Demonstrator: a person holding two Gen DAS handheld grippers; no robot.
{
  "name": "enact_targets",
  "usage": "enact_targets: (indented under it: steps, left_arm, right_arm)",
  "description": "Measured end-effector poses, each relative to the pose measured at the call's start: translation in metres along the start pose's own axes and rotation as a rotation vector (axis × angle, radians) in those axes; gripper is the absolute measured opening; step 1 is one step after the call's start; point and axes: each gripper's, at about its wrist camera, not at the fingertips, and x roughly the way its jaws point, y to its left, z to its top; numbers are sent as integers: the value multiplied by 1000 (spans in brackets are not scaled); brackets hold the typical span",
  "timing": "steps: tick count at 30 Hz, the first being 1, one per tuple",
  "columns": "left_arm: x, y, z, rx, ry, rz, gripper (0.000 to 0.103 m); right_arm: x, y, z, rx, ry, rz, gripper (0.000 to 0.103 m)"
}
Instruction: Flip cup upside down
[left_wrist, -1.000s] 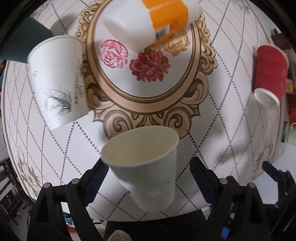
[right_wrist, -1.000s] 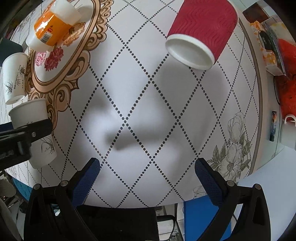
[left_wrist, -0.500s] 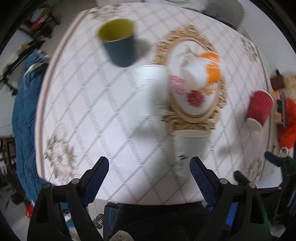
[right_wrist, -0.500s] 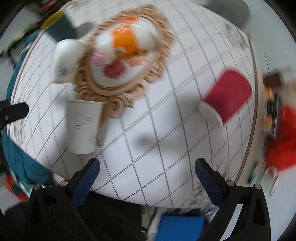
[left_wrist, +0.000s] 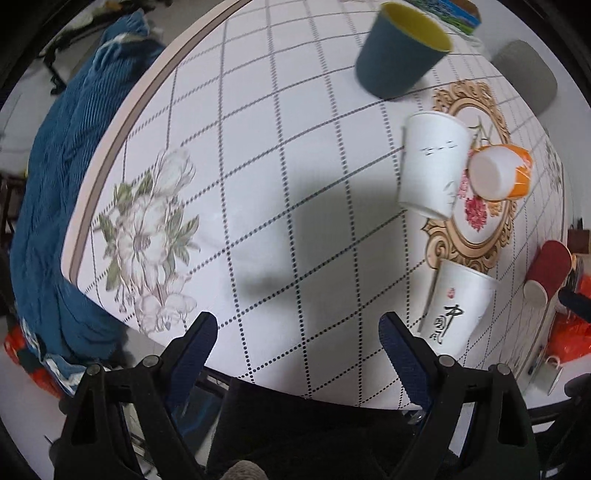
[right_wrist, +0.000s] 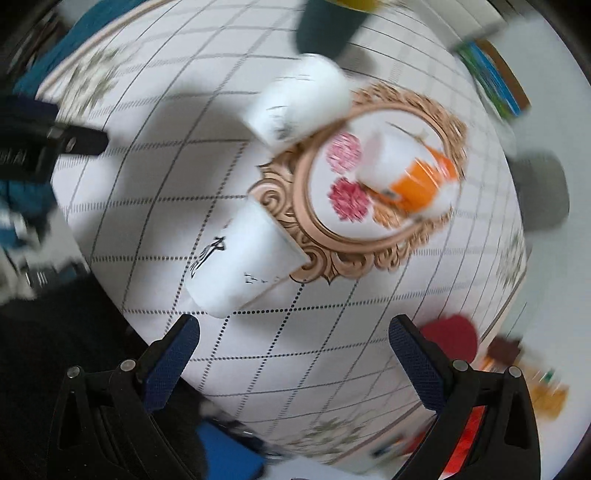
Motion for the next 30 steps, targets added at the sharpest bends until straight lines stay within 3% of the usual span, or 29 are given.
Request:
enact_targets:
  steps: [6,9,15,20,22,27,30]
  left_arm:
    - [12,8,-4,-37,13,-20,89]
    - [20,10,-6,-51,21,-22,89]
    - [35,14,-8,-78,40,-18,90]
    - [48,20,-7,-92,62,-8,90]
    - [52,20,-8,-96,69,-5,90]
    - [61,18,-6,-96,79,-4,90]
    - [67,17,-7,-92,83,-2,90]
  right_arm:
    - [8,31,11,-261,28,-101,103]
    - [11,45,12,-421,-4,-168,103]
    - [20,85,-13,-965,-147,-457,103]
    - [50,97,-53,-1451,-156,-711,103]
    - [62,95,-65,-1588,-155,-778,103]
    - [84,94,-83,-1830,-134,-839,103]
    - [94,95,-85,-1913,-123,-846,103]
